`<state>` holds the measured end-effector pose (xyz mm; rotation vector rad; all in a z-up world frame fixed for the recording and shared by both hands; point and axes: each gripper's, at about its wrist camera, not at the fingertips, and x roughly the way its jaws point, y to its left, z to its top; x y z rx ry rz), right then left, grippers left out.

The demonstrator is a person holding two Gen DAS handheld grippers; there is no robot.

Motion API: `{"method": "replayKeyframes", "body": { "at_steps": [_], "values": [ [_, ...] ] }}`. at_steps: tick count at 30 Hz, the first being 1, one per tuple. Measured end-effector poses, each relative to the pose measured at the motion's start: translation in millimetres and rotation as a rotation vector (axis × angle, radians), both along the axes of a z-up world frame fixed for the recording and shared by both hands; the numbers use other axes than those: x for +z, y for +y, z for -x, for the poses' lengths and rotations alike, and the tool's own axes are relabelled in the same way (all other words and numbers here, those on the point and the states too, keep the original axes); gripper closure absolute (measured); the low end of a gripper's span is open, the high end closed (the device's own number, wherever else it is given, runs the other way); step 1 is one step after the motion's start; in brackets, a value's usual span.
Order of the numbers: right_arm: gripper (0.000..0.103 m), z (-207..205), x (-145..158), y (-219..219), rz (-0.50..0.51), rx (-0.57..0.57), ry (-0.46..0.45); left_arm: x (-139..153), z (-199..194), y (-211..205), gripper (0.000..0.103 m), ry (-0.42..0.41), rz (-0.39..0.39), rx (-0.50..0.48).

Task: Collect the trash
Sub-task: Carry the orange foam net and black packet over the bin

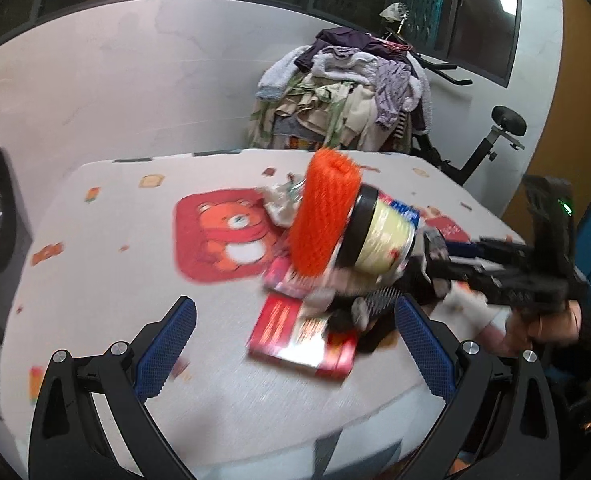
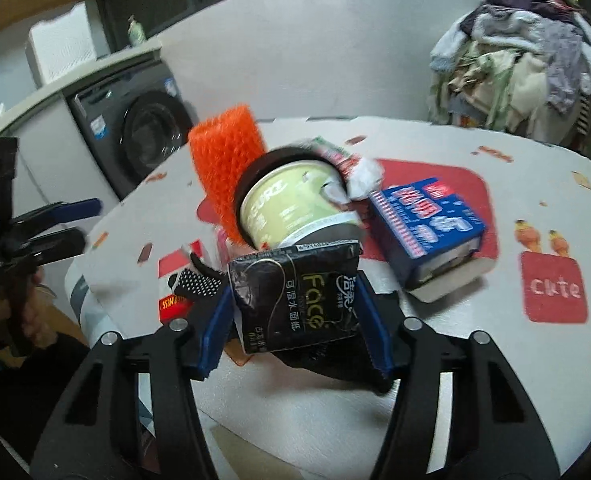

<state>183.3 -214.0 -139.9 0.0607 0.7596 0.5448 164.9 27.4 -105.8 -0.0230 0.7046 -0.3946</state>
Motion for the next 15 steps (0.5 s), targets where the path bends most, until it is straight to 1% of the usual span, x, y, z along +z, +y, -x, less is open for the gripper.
{"method": "replayKeyframes", "body": {
  "at_steps": [3, 6, 7, 9, 11, 12, 13, 14, 15],
  "values": [
    [0.044, 5.5, 4.8, -13.6, -0.006, -0.06, -0.011, 4.7, -31.9, -20.6, 0.013, 0.02, 0.03, -0.016],
    [0.044, 12.5, 6.7, -27.3, -0.004, -0.111, -0.017, 9.1, -62.8, -33.9, 0.015, 0.036, 0.062, 0.004],
    [0.044, 15.2, 6.3, -31.8, -0.003, -0.127, -0.014, 10.0, -69.5, -37.9, 0.015, 0.039, 0.063, 0.01],
    [0.044, 19.3, 4.9, -39.8, -0.007, -0.151, -0.005, 8.6, -88.1, -49.9, 0.016, 0.045, 0.037, 0.018],
    [0.044, 24.4, 4.7, -47.6, -0.015, -0.171, 0.005, 4.5, -99.5, -56.9, 0.032, 0.054, 0.01, 0.014],
    [0.044, 27.0, 4.4, -49.0, -0.014, -0.177, 0.007, 0.8, -106.9, -59.4, 0.059, 0.07, -0.006, 0.013],
    [0.044, 30.0, 5.2, -51.5, -0.013, -0.184, 0.008, -1.5, -114.1, -59.4, 0.073, 0.091, -0.014, 0.018],
    [0.044, 32.4, 6.0, -53.3, -0.012, -0.186, 0.009, -1.1, -115.8, -57.5, 0.073, 0.093, -0.012, 0.023],
    [0.044, 34.4, 6.5, -54.3, -0.009, -0.188, 0.009, 4.6, -117.0, -51.7, 0.076, 0.078, 0.007, 0.031]
  ]
}}
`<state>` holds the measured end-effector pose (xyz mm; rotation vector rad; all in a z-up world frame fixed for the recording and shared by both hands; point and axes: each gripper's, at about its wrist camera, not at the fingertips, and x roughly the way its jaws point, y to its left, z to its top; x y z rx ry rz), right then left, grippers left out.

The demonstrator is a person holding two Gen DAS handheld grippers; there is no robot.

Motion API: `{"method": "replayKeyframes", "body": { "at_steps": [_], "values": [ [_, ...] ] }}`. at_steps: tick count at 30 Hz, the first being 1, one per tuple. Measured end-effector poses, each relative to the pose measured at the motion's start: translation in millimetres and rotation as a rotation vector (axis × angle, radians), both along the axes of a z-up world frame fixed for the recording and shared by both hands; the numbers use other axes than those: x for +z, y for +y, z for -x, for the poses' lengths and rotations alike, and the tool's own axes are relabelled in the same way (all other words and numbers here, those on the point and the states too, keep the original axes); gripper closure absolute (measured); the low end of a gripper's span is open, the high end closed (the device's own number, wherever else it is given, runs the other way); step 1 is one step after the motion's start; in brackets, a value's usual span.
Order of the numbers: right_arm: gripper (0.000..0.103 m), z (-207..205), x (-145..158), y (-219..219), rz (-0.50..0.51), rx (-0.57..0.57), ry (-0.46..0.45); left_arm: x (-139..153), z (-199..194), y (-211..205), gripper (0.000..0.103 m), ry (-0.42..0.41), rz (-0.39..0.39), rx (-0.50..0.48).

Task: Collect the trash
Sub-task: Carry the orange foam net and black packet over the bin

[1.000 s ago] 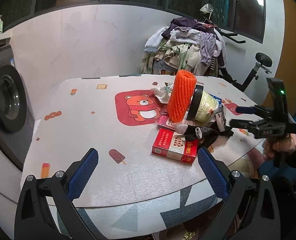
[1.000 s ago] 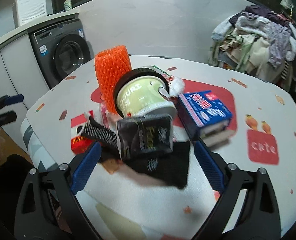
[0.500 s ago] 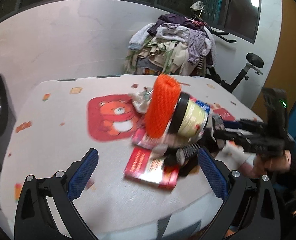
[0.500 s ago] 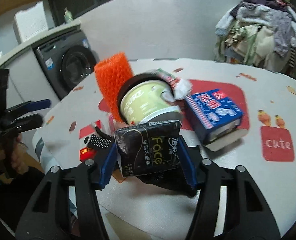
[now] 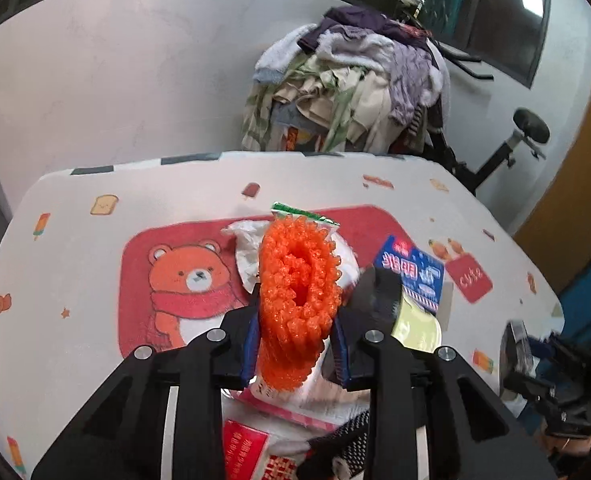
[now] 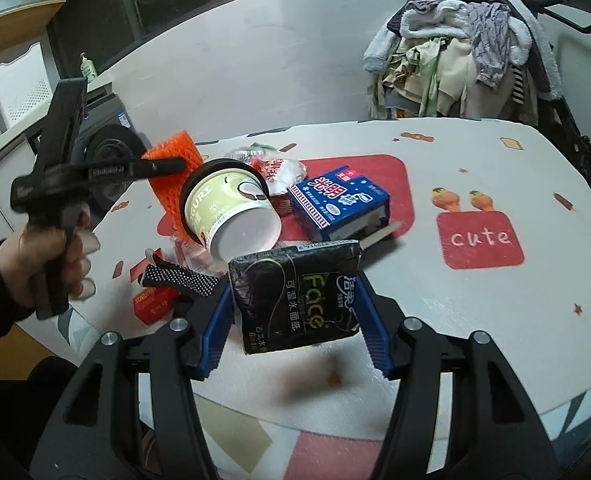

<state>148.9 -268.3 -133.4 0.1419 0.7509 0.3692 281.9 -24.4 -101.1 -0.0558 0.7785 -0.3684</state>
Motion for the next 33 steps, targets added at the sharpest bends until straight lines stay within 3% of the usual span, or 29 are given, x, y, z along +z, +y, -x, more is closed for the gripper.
{"method": "replayKeyframes", "body": {
  "at_steps": [8, 15, 22, 33],
  "values": [
    [0.044, 19.9, 21.6, -3.5, 0.016, -0.014, -0.035, 59.8, 19.2, 28.4, 0.077, -0.109, -0.054, 0.003],
    [0.044, 46.5, 38.9, 1.1, 0.009, -0.003, -0.067, 89.4, 78.9, 39.4, 0.077, -0.157, -0.093, -0.038],
    [0.044, 82.8, 38.5, 14.5, -0.009, 0.029, -0.072, 85.0, 163.5, 43.5, 0.077, -0.171, -0.071, -0.104],
    [0.044, 120.8, 21.3, 34.3, 0.0, 0.058, -0.041, 24.5, 247.8, 39.4, 0.077, -0.064, 0.018, -0.178]
  ]
}}
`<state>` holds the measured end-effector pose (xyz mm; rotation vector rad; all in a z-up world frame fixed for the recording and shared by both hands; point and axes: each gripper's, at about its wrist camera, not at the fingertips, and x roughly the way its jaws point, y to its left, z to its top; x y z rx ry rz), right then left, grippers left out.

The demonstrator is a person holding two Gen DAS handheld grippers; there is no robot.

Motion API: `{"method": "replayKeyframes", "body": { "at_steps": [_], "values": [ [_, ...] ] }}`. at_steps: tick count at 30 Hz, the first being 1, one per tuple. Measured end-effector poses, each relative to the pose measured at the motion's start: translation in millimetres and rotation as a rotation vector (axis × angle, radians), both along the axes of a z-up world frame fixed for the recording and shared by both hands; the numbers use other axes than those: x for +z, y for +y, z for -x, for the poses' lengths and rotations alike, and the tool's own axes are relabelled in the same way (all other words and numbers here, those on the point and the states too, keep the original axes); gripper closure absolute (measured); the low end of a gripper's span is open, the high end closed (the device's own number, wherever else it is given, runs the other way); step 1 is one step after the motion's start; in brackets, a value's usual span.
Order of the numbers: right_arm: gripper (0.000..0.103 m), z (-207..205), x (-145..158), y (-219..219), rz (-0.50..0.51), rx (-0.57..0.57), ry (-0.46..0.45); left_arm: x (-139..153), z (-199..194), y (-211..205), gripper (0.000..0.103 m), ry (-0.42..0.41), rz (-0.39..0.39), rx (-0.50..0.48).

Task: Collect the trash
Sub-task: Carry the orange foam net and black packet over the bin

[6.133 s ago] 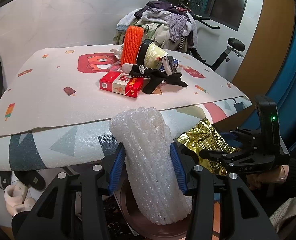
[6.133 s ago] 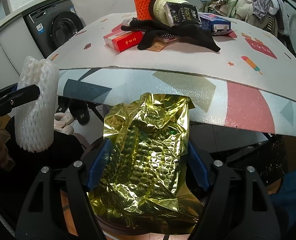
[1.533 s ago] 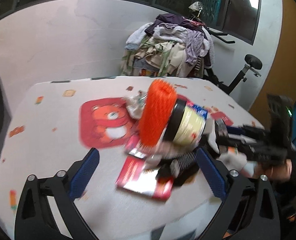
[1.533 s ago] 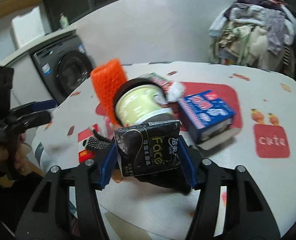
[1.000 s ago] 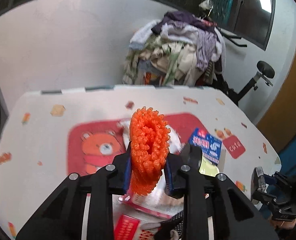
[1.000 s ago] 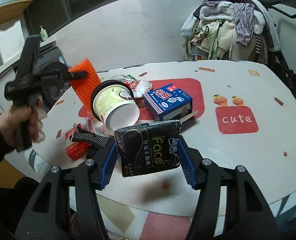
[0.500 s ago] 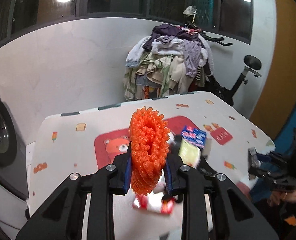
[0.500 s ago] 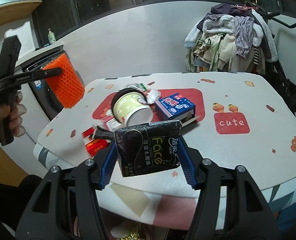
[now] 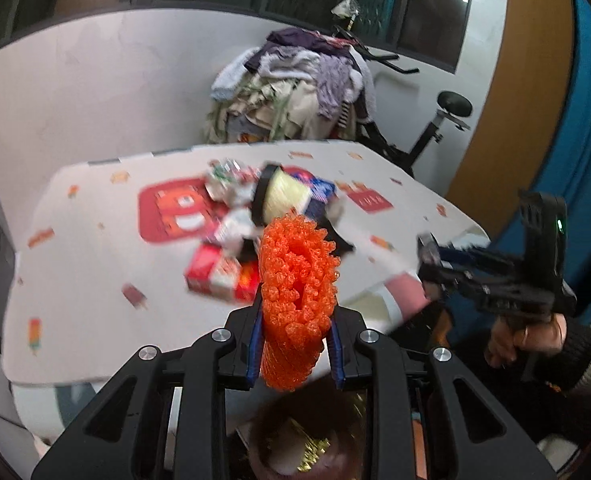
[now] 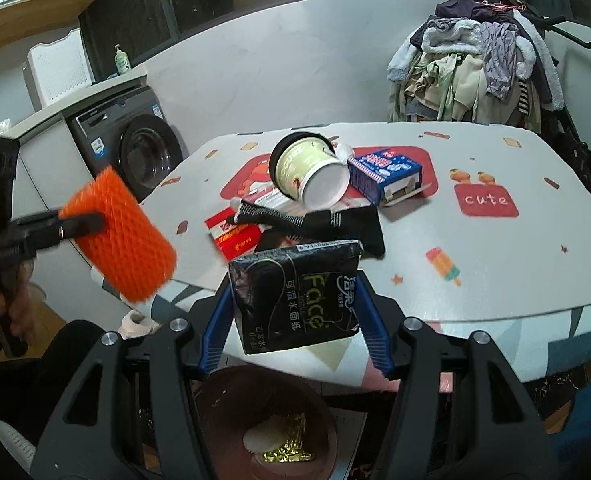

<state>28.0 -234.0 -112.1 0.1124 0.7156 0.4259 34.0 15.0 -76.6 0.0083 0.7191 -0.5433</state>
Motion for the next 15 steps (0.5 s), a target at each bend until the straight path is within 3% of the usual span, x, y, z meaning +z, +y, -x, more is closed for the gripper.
{"method": "replayKeyframes", "body": {
  "at_steps": [15],
  "values": [
    [0.044, 13.5, -16.2, -7.6, 0.009, -0.023, 0.034, -74.7, 30.7, -22.2, 0.077, 0.114, -0.073, -0.104]
  ]
}}
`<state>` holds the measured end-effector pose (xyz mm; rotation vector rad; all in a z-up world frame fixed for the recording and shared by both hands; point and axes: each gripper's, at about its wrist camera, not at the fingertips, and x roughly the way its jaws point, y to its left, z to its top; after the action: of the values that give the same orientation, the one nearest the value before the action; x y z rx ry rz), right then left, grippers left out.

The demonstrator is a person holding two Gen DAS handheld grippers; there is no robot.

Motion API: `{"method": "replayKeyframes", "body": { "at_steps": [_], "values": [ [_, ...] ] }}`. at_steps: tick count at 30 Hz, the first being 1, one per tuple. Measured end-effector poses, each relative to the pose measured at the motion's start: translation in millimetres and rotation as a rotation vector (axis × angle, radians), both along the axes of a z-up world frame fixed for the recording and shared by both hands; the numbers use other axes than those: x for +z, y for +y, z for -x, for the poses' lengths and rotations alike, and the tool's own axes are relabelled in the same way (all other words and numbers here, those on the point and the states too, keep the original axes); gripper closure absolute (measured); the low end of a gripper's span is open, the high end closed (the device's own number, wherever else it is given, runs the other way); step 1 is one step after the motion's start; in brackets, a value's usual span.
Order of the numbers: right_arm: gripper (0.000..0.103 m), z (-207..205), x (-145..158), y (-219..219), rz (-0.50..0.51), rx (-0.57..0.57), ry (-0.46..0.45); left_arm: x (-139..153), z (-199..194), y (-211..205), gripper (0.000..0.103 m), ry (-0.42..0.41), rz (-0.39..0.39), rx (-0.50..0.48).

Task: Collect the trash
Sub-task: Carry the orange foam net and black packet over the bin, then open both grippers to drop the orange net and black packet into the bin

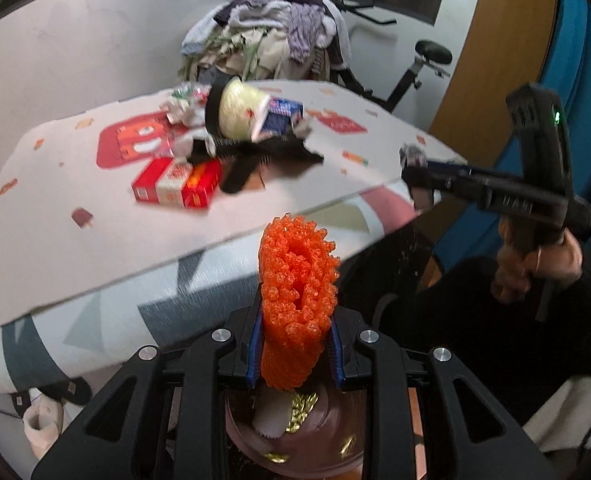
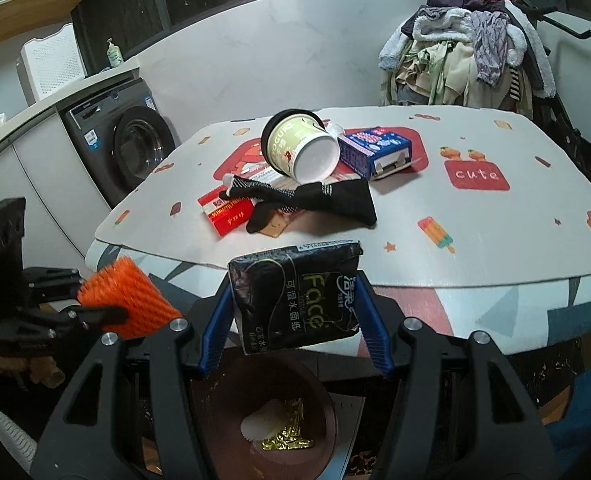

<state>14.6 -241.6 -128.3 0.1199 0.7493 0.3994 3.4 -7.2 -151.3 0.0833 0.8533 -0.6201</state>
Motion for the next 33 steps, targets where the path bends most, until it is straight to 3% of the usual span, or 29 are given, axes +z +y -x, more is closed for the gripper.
{"method": "replayKeyframes", "body": {
  "at_steps": [13, 14, 16, 19, 25, 29, 33],
  "values": [
    [0.044, 9.0, -24.1, 7.0, 0.018, 0.016, 0.056, -37.3, 8.3, -15.3, 0.072, 0.072, -0.049, -0.082],
    [0.044, 9.6, -25.2, 8.1, 0.019, 0.02, 0.058, -37.9, 8.8, -16.6, 0.069, 0.073, -0.051, -0.089],
    [0.044, 11.0, -28.8, 10.8, 0.023, 0.031, 0.069, -35.3, 10.9, -17.7, 0.048, 0.055, -0.052, -0.091],
    [0.044, 12.5, -34.5, 14.8, 0.029, 0.047, 0.085, -25.1, 14.2, -13.8, 0.029, 0.001, -0.043, -0.069],
    [0.044, 15.3, -44.3, 30.4, 0.072, 0.116, 0.11, -5.6, 16.2, 4.8, 0.014, -0.093, -0.039, 0.008],
    [0.044, 14.8, -54.4, 43.4, 0.114, 0.165, 0.145, 1.6, 19.6, 19.5, 0.01, -0.165, -0.06, 0.076],
    [0.044, 14.8, -63.2, 53.8, 0.148, 0.193, 0.172, 5.3, 19.2, 38.0, 0.009, -0.182, -0.032, 0.158]
  ]
}}
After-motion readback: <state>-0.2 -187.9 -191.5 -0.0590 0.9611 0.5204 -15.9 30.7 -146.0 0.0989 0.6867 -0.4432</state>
